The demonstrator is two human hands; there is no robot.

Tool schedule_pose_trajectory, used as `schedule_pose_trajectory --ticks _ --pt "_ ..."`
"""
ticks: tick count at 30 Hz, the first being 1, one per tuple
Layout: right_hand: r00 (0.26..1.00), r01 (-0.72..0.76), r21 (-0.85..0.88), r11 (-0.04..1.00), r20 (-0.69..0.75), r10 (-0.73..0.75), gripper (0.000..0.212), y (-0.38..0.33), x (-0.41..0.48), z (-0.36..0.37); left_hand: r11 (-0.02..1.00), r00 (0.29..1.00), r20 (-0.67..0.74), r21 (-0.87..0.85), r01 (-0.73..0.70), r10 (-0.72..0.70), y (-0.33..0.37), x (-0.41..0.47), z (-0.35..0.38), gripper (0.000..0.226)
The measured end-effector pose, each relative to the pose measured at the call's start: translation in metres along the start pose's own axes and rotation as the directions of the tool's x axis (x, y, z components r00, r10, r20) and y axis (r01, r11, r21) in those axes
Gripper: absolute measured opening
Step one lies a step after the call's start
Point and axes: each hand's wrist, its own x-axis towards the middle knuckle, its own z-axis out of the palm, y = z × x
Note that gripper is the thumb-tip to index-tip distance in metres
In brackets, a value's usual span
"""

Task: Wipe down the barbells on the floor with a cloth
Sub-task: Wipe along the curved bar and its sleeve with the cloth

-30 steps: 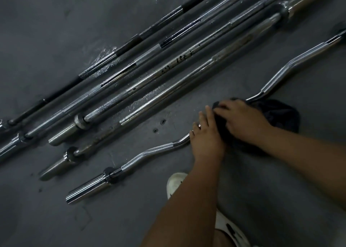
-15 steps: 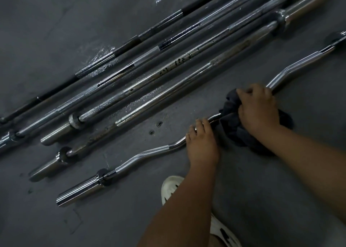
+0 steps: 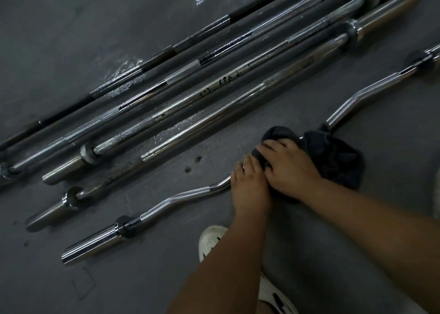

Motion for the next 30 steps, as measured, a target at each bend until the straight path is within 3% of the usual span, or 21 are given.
schedule_pose_trajectory --ticks 2,4,6,7,9,11,12,15,16,19,20,22,24,26,28,30 --pt "0.993 0.096 0.003 0.995 0.062 -0.096 0.06 0.029 0.01 -0.01 1.0 1.0 0.007 -0.006 -0.014 0.014 -0.003 -0.002 -0.001 0.07" --pt "0.999 -0.023 -0.087 0.996 -0.038 0.02 0.059 0.072 0.014 -0.026 1.0 0.999 0.03 -0.015 -0.019 0.019 -0.004 -0.002 -0.002 0.075" --pt "0.982 -0.16 -0.14 0.977 -0.122 0.143 0.061 0.071 0.006 -0.023 1.0 1.0 0.026 -0.014 -0.004 0.004 -0.001 -0.003 0.0 0.076" --pt "0.99 -0.136 -0.139 0.981 -0.065 0.128 0.064 0.052 0.0 -0.016 1.0 1.0 0.014 -0.017 0.014 -0.014 0.002 -0.003 -0.001 0.074" --pt "0.997 0.048 -0.064 0.997 0.056 -0.045 0.07 0.01 -0.015 0.009 0.999 0.999 0.007 -0.016 0.035 -0.034 0.003 -0.005 0.001 0.066" --pt "0.981 0.165 -0.039 0.985 0.105 -0.16 0.071 0.014 -0.016 0.002 1.0 0.999 0.047 -0.017 0.021 -0.021 0.0 -0.006 -0.001 0.066" --pt "0.989 0.135 -0.062 0.989 0.065 -0.131 0.068 0.033 -0.01 -0.006 1.0 0.999 0.054 -0.019 0.008 -0.007 -0.002 -0.005 -0.002 0.069" --pt "0.98 -0.197 -0.147 0.969 -0.052 0.191 0.067 0.067 -0.003 -0.021 1.0 0.998 0.06 -0.006 0.009 -0.009 -0.002 -0.005 -0.001 0.077" --pt "0.983 -0.182 -0.152 0.971 -0.032 0.18 0.07 0.059 -0.004 -0.017 1.0 0.998 0.05 0.005 0.023 -0.023 0.0 -0.005 0.001 0.077" --pt "0.979 0.162 -0.065 0.985 0.137 -0.152 0.072 0.022 -0.011 -0.004 0.998 0.998 0.018 0.01 0.055 -0.056 0.002 -0.003 0.002 0.069" --pt "0.966 0.225 0.001 0.974 0.134 -0.223 0.069 0.026 -0.007 -0.014 0.999 0.998 0.043 0.003 0.035 -0.035 0.001 -0.002 0.002 0.067" --pt "0.99 0.139 0.043 0.989 0.013 -0.139 0.062 0.051 0.008 -0.034 1.0 0.998 0.059 -0.007 0.012 -0.012 -0.003 -0.001 0.003 0.069" --pt "0.984 -0.114 -0.019 0.993 -0.138 0.11 0.065 0.079 0.014 -0.042 1.0 0.999 0.029 -0.003 0.018 -0.018 -0.002 -0.003 0.002 0.076" --pt "0.954 -0.272 -0.043 0.961 -0.14 0.264 0.068 0.076 0.006 -0.027 0.999 0.999 0.031 -0.014 0.031 -0.031 0.002 -0.005 0.002 0.082" --pt "0.973 -0.211 -0.025 0.977 -0.097 0.208 0.067 0.046 -0.008 -0.003 0.999 0.998 0.052 -0.024 0.036 -0.035 0.004 -0.005 -0.001 0.082" --pt "1.0 -0.009 -0.007 1.0 -0.01 0.009 0.063 0.022 -0.014 0.01 0.999 0.998 0.057 -0.021 0.034 -0.033 0.002 -0.004 -0.003 0.073"
